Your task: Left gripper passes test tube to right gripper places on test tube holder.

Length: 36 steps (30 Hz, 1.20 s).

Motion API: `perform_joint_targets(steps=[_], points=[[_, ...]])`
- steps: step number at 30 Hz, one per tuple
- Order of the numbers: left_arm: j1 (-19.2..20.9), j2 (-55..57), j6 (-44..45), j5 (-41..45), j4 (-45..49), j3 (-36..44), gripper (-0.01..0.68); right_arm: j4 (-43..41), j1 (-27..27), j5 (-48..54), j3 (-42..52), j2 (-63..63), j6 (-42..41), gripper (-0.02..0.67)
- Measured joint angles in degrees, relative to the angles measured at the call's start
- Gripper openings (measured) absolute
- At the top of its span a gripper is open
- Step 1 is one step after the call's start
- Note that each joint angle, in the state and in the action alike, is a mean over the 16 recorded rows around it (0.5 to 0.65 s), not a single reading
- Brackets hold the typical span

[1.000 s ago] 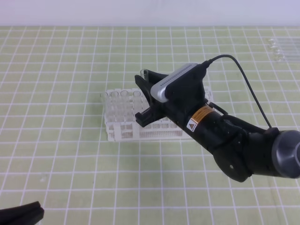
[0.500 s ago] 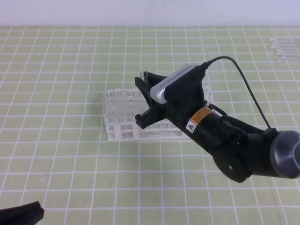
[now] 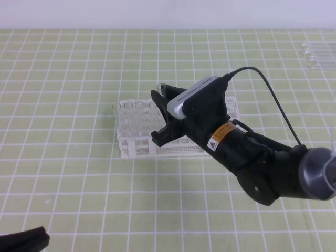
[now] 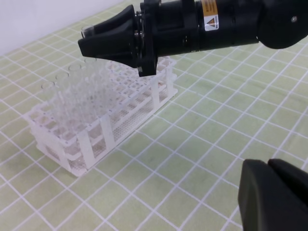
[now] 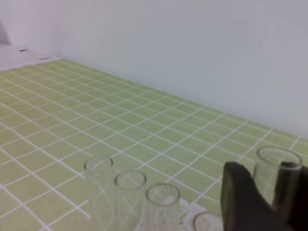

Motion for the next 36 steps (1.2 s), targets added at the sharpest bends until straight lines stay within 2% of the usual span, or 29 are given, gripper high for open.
perform_joint_targets(steps=[10,20,28,36], points=[[0.0,0.0,0.0,0.0,0.0,0.0,-0.002,0.0,-0.1,-1.3,0.0,0.1,0.0,0.243],[0.0,0.1,0.0,-0.3,0.0,0.0,-0.002,2.6,-0.1,-1.4,1.6,-6.1,-0.3,0.249],[0.0,0.0,0.0,-0.1,0.0,0.0,-0.002,8.8,-0.2,5.5,6.2,-22.3,-6.0,0.148],[0.0,-0.1,0.0,0.0,0.0,0.0,-0.002,14.5,-3.2,20.1,11.9,-43.7,-16.9,0.020]])
